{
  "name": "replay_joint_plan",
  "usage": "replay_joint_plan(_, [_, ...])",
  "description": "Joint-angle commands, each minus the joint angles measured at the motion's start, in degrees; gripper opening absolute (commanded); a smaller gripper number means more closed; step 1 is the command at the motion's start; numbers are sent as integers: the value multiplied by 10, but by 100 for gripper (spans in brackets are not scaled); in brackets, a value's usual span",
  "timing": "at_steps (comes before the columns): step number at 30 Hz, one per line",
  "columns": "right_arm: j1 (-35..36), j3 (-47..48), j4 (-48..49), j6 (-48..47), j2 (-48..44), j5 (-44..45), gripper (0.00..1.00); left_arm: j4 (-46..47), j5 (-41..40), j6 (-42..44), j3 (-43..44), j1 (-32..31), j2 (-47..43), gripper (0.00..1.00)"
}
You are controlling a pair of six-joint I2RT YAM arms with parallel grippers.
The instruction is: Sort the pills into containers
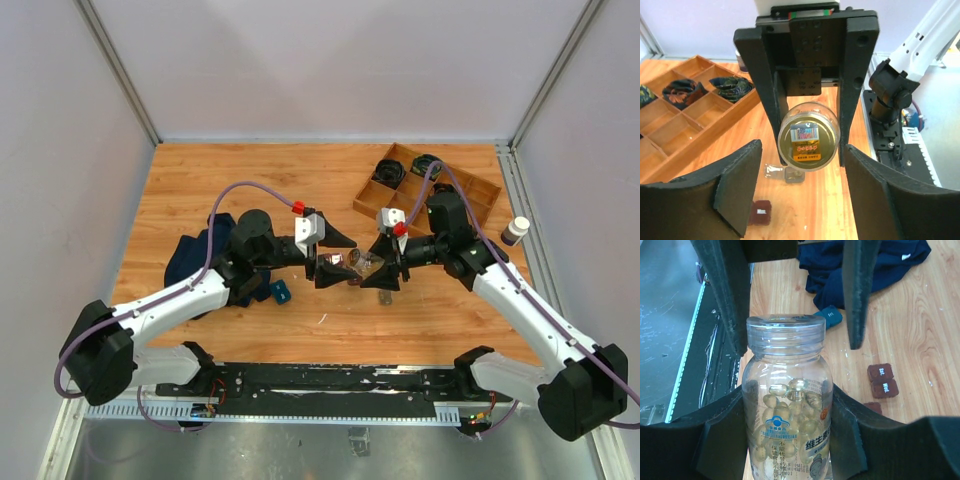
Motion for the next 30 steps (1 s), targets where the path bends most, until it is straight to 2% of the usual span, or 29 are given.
replay_joint_plan(1, [-4, 10, 25, -4, -15, -28, 1, 10, -31, -32, -6, 1, -13, 73])
replay_joint_plan(5, [-4, 10, 25, -4, -14, -28, 1, 21, -45, -62, -12, 1, -31, 85])
replay_joint_plan(7, [-4, 9, 25, -5, -14, -28, 1, 29, -51, -75, -20, 1, -47, 96])
replay_joint_plan(9, [-4, 9, 25, -6, -15, -28, 1, 32, -61, -90, -31, 1, -70, 99])
replay_joint_plan(14, [-4, 10, 21, -12, -14, -25, 1, 45, -63, -166, -62, 1, -132, 99])
replay_joint_plan(19, [-4, 10, 22, -12, -12, -9, 1, 86, -94, -311, -92, 1, -183, 99])
replay_joint_plan(23, [-4, 7, 30, -4, -9, 2, 1, 76, -167, -435, -98, -2, -197, 89])
replay_joint_plan(26, [-4, 7, 33, 1, -8, 6, 1, 0, -243, -449, -75, -21, -194, 79])
replay_joint_plan(30, [-4, 6, 34, 1, -8, 10, 1, -124, -350, -406, -17, -65, -164, 79])
